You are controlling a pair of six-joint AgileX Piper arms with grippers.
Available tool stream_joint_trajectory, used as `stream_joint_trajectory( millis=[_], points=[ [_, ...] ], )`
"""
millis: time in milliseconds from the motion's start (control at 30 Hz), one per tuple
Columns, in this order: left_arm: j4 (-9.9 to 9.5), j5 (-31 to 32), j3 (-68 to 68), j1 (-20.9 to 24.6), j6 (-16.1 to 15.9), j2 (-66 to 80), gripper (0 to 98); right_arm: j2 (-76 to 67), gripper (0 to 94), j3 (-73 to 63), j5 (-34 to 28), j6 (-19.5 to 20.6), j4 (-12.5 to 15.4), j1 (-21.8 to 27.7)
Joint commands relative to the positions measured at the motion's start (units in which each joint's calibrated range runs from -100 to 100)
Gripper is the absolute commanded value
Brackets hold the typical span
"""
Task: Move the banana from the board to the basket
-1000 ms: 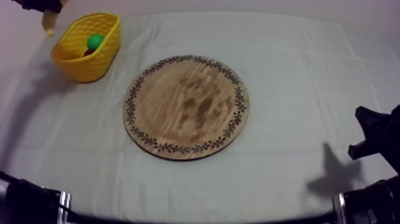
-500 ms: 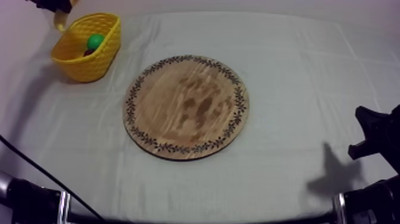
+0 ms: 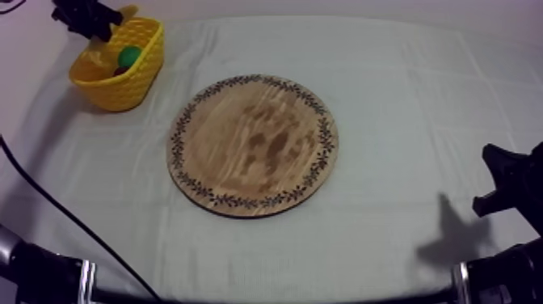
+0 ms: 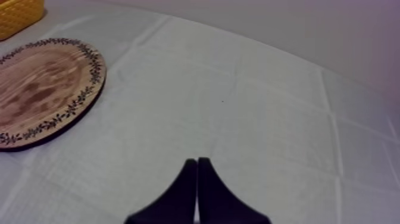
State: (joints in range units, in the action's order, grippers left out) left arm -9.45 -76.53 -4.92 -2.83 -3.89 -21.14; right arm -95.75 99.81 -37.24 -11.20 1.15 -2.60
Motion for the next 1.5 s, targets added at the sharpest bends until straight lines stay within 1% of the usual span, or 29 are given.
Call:
stream_joint_trajectory(
  millis=[0,433,533,567,633,700,767,833,933,1033,1267,1367,1467],
  points=[
    [0.05,0.15,-0.28,0.13,0.05,-0.79,22.7,0.00,0.3,-0.03,-0.02,-0.01,0.00,0.00],
    [0.00,1.33,-2.82,0.83,0.09,-3.34,22.1,0.00,0.3,-0.03,-0.02,-0.01,0.00,0.00],
    [-0.01,1.36,-3.01,0.84,0.04,-3.50,23.3,0.00,0.3,-0.03,-0.02,-0.01,0.00,0.00],
    [-0.05,1.36,-3.04,0.86,0.15,-3.54,25.6,0.00,0.3,-0.03,-0.02,-0.01,0.00,0.00],
    [-0.15,1.41,-3.08,0.99,0.53,-3.63,35.0,0.00,0.3,-0.03,-0.02,-0.01,0.00,0.00],
    [-0.10,1.33,-3.10,1.10,0.39,-3.68,49.0,0.00,0.3,-0.03,-0.02,-0.01,0.00,0.00],
    [-0.09,1.18,-3.10,1.15,0.14,-3.63,59.4,0.00,0.3,-0.03,-0.02,-0.01,0.00,0.00],
    [-0.14,1.10,-3.11,1.14,0.05,-3.56,64.7,0.00,0.3,-0.03,-0.02,-0.01,0.00,0.00],
    [-0.16,1.22,-3.22,1.08,0.22,-3.42,67.2,0.00,0.3,-0.03,-0.02,-0.01,0.00,0.00],
    [-0.18,1.62,-3.30,1.00,0.59,-3.14,64.6,0.00,0.3,-0.03,-0.02,-0.01,0.00,0.00],
    [0.07,2.76,-3.14,0.90,1.03,-1.36,37.0,0.00,0.3,-0.03,-0.02,-0.01,0.00,0.00],
    [0.49,3.10,-2.74,0.83,0.34,0.05,26.8,0.00,0.3,-0.03,-0.02,-0.01,0.00,0.00],
    [1.33,3.47,-2.18,0.92,-0.60,1.92,18.3,0.00,0.3,-0.03,-0.02,-0.01,0.00,0.00]
  ],
)
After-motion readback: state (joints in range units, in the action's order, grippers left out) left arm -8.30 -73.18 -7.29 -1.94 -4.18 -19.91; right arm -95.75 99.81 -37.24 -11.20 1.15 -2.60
